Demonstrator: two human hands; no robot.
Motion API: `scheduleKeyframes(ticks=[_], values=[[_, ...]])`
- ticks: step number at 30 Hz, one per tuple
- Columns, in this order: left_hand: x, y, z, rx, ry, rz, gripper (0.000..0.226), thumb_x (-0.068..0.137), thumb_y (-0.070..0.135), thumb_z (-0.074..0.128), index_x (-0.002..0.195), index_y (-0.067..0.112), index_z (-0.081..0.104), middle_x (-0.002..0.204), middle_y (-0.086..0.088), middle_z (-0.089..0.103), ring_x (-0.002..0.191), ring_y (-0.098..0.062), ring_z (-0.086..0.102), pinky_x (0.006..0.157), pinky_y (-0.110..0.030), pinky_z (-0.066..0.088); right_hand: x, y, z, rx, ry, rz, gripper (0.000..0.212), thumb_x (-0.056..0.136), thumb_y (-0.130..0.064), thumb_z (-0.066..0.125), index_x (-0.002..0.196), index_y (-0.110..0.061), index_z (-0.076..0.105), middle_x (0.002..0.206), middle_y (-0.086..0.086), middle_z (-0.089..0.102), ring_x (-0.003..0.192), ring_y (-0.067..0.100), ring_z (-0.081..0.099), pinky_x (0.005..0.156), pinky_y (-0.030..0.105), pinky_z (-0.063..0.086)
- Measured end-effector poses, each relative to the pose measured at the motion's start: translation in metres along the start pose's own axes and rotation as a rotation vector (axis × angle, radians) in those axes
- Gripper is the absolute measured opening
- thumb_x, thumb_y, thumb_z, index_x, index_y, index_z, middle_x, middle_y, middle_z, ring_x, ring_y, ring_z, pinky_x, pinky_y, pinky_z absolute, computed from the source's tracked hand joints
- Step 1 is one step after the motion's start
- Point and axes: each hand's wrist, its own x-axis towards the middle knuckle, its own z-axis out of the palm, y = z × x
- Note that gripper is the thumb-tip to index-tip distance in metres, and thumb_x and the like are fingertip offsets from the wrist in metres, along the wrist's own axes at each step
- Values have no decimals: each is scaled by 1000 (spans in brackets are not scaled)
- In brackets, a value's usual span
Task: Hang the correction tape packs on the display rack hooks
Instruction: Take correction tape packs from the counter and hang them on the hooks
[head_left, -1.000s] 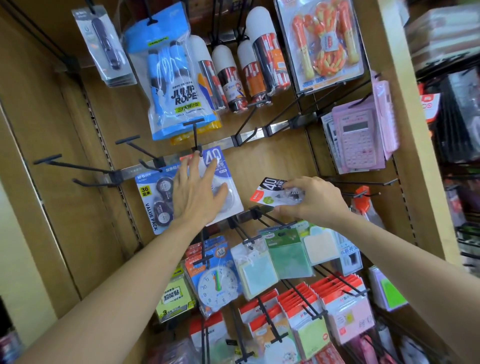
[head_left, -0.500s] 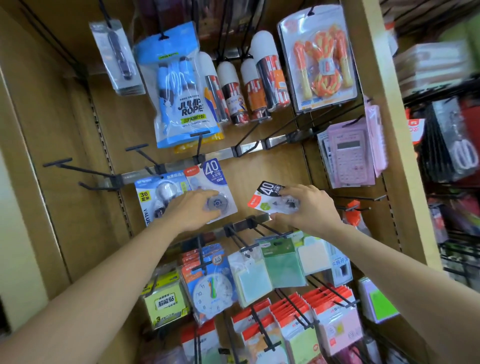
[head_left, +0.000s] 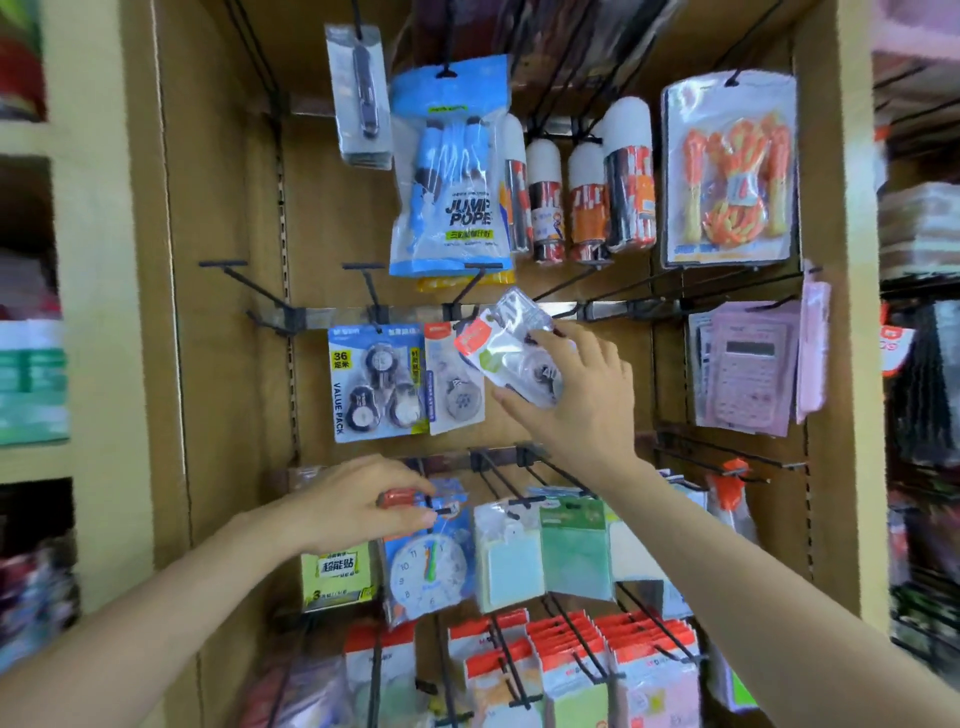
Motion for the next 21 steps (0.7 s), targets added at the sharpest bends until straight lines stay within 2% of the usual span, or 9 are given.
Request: scheduleKeyframes(ticks=[3,5,7,9,12,14,17,19,21], values=[[2,2,3,-26,-9,31,66,84,79,52,133,37,62,128,17,61,93,10,48,80,-9,35,10,-11,8,4,-18,-10,66,75,-67,65,129,-29,58,136,0,54,114,29,54,87,43,44],[2,-1,5,-55,1,33,53,88,67,59,133,38,62,127,18,61,90,15,49,76,-4,34,13,-13,12,-3,-22,-9,67,76,-68,65,130,-30,57,138,1,53,114,29,54,88,44,45],[0,-7,8,-113,13,22,63,80,77,56,132,42,62,127,23,61,102,10,55,84,-11,40,13,-13,14,-39,11,-9,68,76,-71,63,130,-30,58,138,3,54,115,30,54,88,44,45],[-1,-12,10,-162,29,6,68,71,85,51,127,48,63,123,25,64,104,7,57,88,-21,45,10,-13,15,-52,18,-1,68,76,-73,61,130,-30,59,139,3,54,116,30,53,88,44,45],[-1,-12,12,-203,58,19,50,75,79,56,118,56,64,110,28,68,93,10,59,84,-24,49,5,-15,15,-48,-17,25,69,75,-76,59,130,-34,59,138,1,53,112,29,52,85,43,45],[-2,-11,13,-174,69,16,46,81,71,61,122,52,64,111,28,67,93,13,57,84,-22,48,4,-17,12,-73,-41,43,71,74,-78,56,131,-35,56,136,1,52,111,30,52,84,44,45],[-3,-9,15,-115,93,20,53,77,76,56,124,52,62,113,28,67,96,10,59,88,-24,50,3,-25,7,-176,-78,26,77,74,-78,53,139,-38,45,139,3,47,109,31,49,82,44,45],[-4,-9,17,-85,106,31,56,73,79,51,123,55,60,114,29,67,100,8,60,90,-29,52,4,-33,6,-216,-118,-29,82,76,-75,53,148,-41,33,149,3,39,109,32,47,81,43,46],[-5,-9,18,-38,108,37,55,75,79,50,125,57,56,118,28,66,105,5,61,91,-32,52,7,-40,6,-211,-140,-64,82,80,-73,51,151,-41,29,156,1,31,108,33,45,79,42,48]])
